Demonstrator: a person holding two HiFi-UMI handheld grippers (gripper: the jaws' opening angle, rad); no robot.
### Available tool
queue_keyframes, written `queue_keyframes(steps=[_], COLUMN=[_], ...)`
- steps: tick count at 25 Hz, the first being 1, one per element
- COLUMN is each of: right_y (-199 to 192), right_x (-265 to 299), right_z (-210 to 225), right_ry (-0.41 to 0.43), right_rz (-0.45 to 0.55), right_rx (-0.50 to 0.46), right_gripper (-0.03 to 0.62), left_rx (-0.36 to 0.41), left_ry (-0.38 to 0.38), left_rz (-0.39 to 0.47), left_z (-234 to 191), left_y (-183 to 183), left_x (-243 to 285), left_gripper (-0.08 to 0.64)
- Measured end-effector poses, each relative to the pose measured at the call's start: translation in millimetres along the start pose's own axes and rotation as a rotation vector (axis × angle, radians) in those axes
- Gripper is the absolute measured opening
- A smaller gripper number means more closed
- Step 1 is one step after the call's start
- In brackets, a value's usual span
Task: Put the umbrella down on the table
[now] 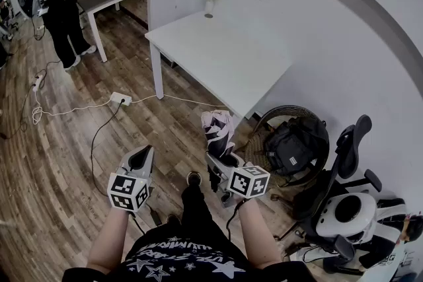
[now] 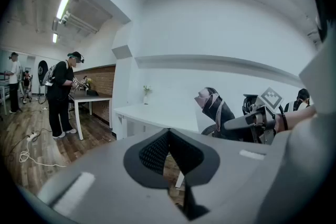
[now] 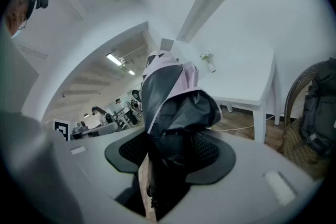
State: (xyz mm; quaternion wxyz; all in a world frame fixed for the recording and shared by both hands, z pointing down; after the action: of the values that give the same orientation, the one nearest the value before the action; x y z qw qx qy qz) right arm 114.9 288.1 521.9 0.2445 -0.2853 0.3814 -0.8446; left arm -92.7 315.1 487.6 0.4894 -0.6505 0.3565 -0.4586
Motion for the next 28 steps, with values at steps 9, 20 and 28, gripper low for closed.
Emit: queue_keyframes(steps=[9, 20, 28], right_y=[-5.3, -8.3, 12.4], right_x=[-2.4, 12.9, 49.2], right_z=[-2.2, -1.1, 10.4], right_ry=[0.004, 0.003, 0.010], right_rz=[-0.006, -0.037, -0.048], right_rx=[0.006, 0.019, 0.013], right_gripper=[0.242, 0.242, 0.244], left_rx=[-0.004, -0.039, -0.009], left_ry=[0.003, 0.030, 0.052], left_rz=[-0.006, -0.013, -0.005], left_z=[1.8, -13.9, -39.9], left_y=[-4.8, -13.5, -3.1], left_x=[-6.4, -7.3, 21.2], left_gripper=[0.001, 0.002, 0.000])
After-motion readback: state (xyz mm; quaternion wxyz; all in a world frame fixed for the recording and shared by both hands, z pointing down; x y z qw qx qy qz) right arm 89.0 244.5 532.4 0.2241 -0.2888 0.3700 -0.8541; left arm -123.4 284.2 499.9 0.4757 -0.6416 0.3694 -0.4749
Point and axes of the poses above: the fingertips, and each gripper's own axes: x forward along the fingers, z to its right, y out of its top, the point moved 1 cm from there along -x, backward along the fingers, and after that the axes turned 2 degrees about y, right-handed, at the moved point
